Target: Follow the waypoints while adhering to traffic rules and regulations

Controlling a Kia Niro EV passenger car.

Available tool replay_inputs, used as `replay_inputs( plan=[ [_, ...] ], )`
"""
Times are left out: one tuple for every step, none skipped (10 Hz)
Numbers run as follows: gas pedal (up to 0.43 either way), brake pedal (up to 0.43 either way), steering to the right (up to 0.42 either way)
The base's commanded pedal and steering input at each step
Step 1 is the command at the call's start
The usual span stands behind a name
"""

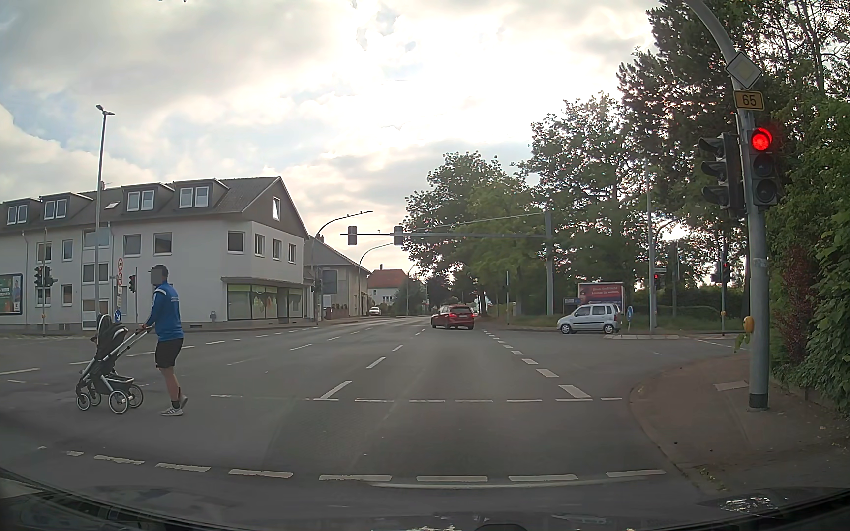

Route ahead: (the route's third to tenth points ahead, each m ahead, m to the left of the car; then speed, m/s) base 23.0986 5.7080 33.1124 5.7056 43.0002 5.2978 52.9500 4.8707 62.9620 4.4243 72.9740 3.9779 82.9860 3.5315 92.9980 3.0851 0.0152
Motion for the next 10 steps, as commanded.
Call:
replay_inputs(
  plan=[
    [0.000,0.000,-0.009],
    [0.000,0.000,-0.010],
    [0.000,0.000,-0.009],
    [0.000,0.000,-0.010],
    [0.000,0.000,-0.010],
    [0.000,0.000,-0.009],
    [0.000,0.000,-0.009],
    [0.000,0.000,-0.010],
    [0.000,0.000,-0.009],
    [0.000,0.000,-0.010]
  ],
)
